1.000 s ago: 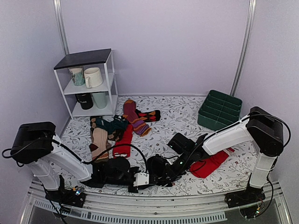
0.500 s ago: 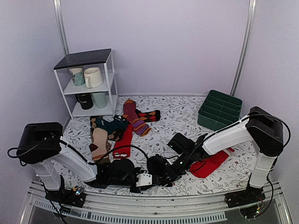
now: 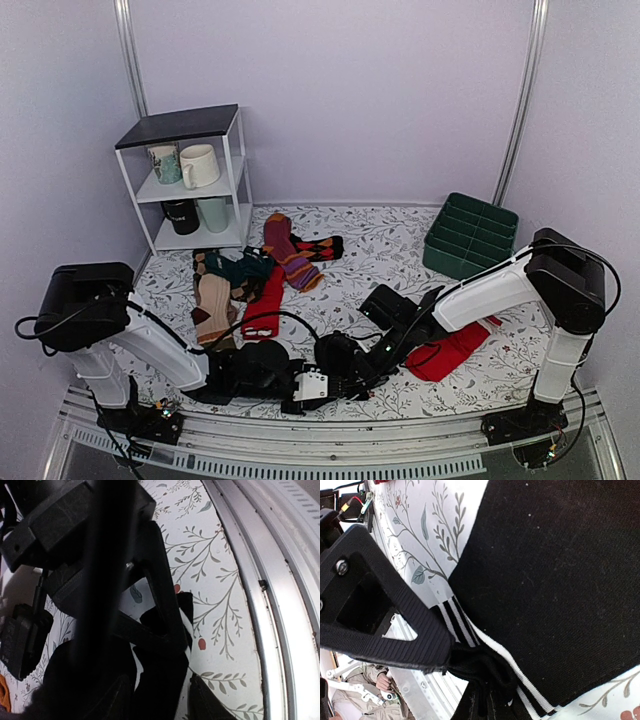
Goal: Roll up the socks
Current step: Roll the sock at the center of the board.
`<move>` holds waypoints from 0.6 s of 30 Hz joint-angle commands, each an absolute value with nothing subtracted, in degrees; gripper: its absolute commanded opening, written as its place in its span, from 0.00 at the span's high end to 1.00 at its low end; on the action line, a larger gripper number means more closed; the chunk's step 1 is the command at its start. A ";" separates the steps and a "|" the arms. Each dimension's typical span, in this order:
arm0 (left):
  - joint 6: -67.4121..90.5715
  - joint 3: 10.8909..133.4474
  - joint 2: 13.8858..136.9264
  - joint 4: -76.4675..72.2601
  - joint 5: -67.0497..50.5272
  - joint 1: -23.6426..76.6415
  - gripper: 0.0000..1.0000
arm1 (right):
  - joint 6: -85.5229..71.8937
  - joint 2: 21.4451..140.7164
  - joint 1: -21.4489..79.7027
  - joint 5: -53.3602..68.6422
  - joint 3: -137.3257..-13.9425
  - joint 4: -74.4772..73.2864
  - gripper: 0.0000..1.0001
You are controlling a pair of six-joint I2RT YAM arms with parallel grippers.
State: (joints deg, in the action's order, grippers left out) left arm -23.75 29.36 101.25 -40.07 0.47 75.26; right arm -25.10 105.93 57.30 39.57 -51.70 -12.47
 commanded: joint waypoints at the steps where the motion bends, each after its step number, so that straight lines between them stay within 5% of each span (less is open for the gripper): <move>1: -23.35 29.47 101.44 -42.41 -0.06 76.18 0.59 | -26.01 109.78 57.38 35.51 -49.04 -19.22 0.92; 10: -22.04 29.62 102.27 -41.75 -1.14 76.15 0.60 | -26.78 110.03 57.39 35.86 -48.26 -18.30 0.92; 18: -21.35 32.37 104.80 -38.38 -1.45 76.17 0.72 | -27.28 109.80 57.39 36.02 -47.58 -17.65 0.92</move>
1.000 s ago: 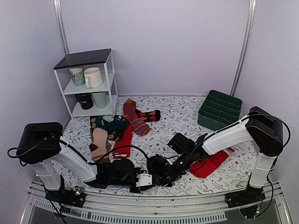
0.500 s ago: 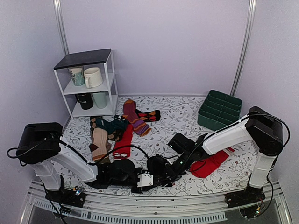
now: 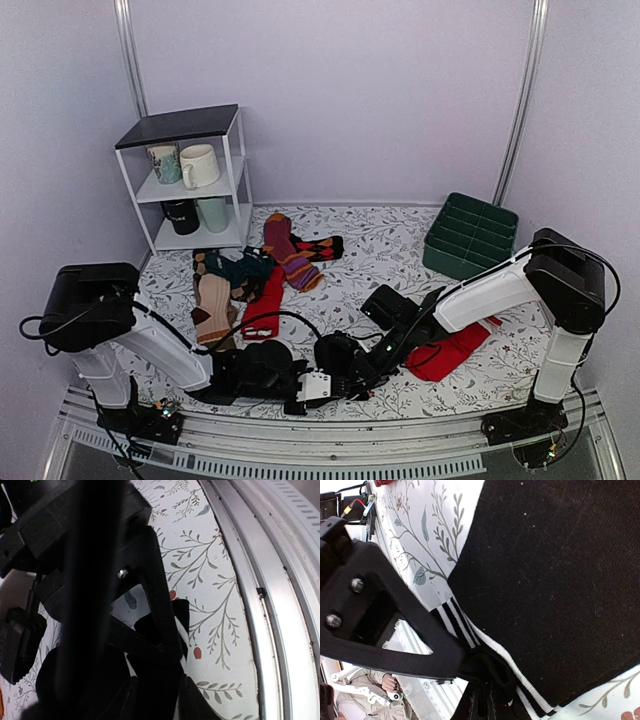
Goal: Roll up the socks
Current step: Roll the sock at the center of the board.
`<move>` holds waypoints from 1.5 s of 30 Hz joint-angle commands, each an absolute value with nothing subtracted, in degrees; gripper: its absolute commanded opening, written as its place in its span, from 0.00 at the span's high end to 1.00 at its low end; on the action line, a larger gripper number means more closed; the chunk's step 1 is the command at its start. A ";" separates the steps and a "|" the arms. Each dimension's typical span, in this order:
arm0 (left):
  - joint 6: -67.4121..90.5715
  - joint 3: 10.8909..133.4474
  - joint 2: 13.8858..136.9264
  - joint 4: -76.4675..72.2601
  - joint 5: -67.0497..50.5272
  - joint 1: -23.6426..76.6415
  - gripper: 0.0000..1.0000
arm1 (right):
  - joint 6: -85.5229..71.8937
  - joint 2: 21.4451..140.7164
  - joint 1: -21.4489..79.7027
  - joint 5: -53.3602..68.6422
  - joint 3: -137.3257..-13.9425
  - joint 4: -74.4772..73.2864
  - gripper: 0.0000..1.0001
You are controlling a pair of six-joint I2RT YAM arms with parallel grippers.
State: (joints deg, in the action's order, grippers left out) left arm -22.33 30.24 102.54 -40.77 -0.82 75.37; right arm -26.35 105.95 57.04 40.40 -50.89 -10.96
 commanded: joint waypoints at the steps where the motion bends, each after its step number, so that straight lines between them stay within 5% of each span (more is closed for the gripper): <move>1: -21.28 32.76 105.20 -37.92 -1.55 76.17 0.74 | -27.33 109.78 57.37 36.03 -47.48 -17.52 0.92; 6: -20.50 34.52 105.92 -34.68 -2.20 76.10 1.00 | -27.67 109.97 57.37 36.28 -47.13 -16.88 0.92; 12: -13.01 33.82 103.50 -30.67 -2.82 75.90 1.00 | -28.16 109.62 57.34 36.39 -46.75 -14.34 0.91; 23: 2.89 32.83 101.82 -19.75 -13.37 71.30 1.00 | -24.11 102.52 57.38 29.61 -42.86 2.65 0.75; 37: 4.59 33.23 104.94 -18.15 -20.27 67.69 1.00 | -4.75 73.59 63.19 16.40 -20.06 32.00 0.60; 45: 4.44 33.49 105.60 -18.18 -21.10 67.23 1.00 | 6.67 83.63 72.99 6.60 -27.24 22.08 0.55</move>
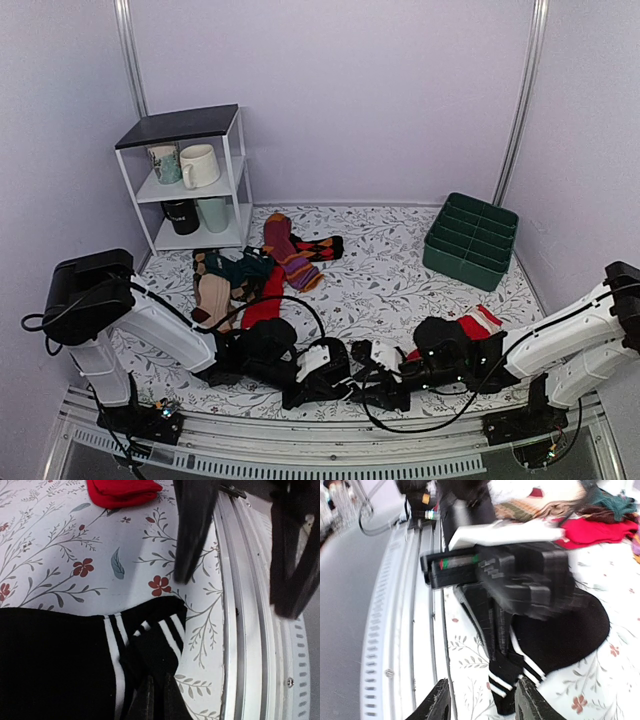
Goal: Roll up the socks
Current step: Roll the sock at the center of the board.
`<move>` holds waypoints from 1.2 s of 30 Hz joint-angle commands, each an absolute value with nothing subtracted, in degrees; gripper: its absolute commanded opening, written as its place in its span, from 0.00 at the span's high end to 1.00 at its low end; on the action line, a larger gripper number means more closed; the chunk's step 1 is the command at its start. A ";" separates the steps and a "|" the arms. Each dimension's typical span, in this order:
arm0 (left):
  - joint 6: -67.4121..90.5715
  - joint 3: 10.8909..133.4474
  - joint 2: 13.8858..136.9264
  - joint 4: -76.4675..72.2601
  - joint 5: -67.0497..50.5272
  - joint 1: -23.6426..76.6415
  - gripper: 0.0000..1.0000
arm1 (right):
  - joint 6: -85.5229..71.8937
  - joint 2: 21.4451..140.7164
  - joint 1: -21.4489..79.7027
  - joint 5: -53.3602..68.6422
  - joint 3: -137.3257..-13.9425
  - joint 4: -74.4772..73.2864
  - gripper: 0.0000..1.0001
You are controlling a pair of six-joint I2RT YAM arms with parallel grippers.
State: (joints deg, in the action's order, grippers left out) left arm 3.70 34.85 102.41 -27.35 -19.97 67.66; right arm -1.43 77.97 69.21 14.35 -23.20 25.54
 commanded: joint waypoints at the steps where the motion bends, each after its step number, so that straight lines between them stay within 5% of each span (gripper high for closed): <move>1: 4.40 33.50 105.64 -18.16 -21.16 67.21 1.00 | 7.47 85.10 74.02 5.12 -28.50 21.38 0.54; 17: 4.04 33.84 106.12 -17.94 -21.26 67.15 1.00 | 14.79 91.48 77.52 2.24 -33.06 14.42 0.59; 36: 3.42 33.23 106.07 -18.80 -21.58 67.14 1.00 | 11.19 95.72 77.52 -5.52 -34.65 9.63 0.54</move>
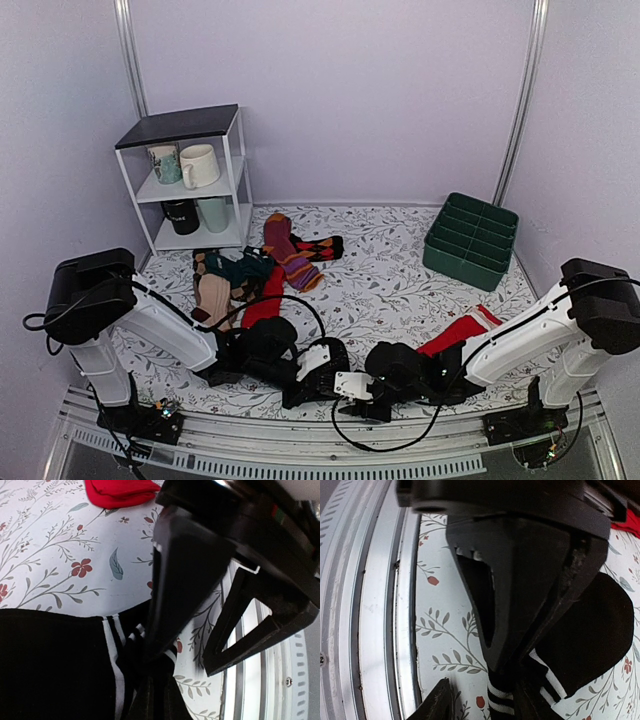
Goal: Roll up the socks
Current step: Roll the sock at the center of the board.
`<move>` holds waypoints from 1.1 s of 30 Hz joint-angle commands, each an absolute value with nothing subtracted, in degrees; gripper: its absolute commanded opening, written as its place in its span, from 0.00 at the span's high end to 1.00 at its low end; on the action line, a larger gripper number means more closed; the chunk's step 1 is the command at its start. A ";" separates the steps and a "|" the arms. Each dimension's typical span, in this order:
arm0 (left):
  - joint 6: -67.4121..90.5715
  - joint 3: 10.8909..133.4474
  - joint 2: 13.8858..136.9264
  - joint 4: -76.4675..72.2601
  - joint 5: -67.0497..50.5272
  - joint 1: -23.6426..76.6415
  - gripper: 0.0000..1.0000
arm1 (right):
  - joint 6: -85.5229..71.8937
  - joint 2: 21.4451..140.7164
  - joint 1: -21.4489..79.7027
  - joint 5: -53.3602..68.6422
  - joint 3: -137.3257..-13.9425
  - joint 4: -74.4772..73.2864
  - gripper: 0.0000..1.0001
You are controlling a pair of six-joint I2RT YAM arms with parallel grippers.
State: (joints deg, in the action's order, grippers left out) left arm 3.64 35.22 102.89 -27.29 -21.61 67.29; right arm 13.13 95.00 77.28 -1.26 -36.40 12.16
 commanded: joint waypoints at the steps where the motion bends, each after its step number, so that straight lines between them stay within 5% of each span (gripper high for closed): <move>1: 3.36 33.22 106.08 -18.80 -21.62 67.15 1.00 | 11.01 95.56 77.37 -5.49 -34.56 9.84 0.52; 9: 3.25 33.16 105.87 -18.64 -21.71 67.12 1.00 | 8.66 98.45 76.27 0.38 -35.05 8.82 0.58; 21: 2.50 33.22 104.63 -18.33 -21.14 67.15 1.00 | -3.60 102.56 75.44 5.91 -34.66 7.82 0.99; 25: 1.03 33.32 102.36 -18.63 -17.08 67.14 0.87 | -7.34 102.30 74.49 8.34 -33.99 7.84 1.00; 29: -1.12 32.33 97.03 -19.95 -11.11 67.10 0.58 | -10.31 102.12 72.96 11.54 -34.19 6.96 1.00; 33: -3.26 28.06 89.05 -22.58 -3.58 67.45 0.56 | -12.16 102.04 70.64 15.92 -34.75 5.52 1.00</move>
State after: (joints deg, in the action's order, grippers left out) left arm 2.63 32.01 95.74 -22.96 -12.69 66.04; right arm -4.38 98.30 73.41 9.19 -36.45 17.41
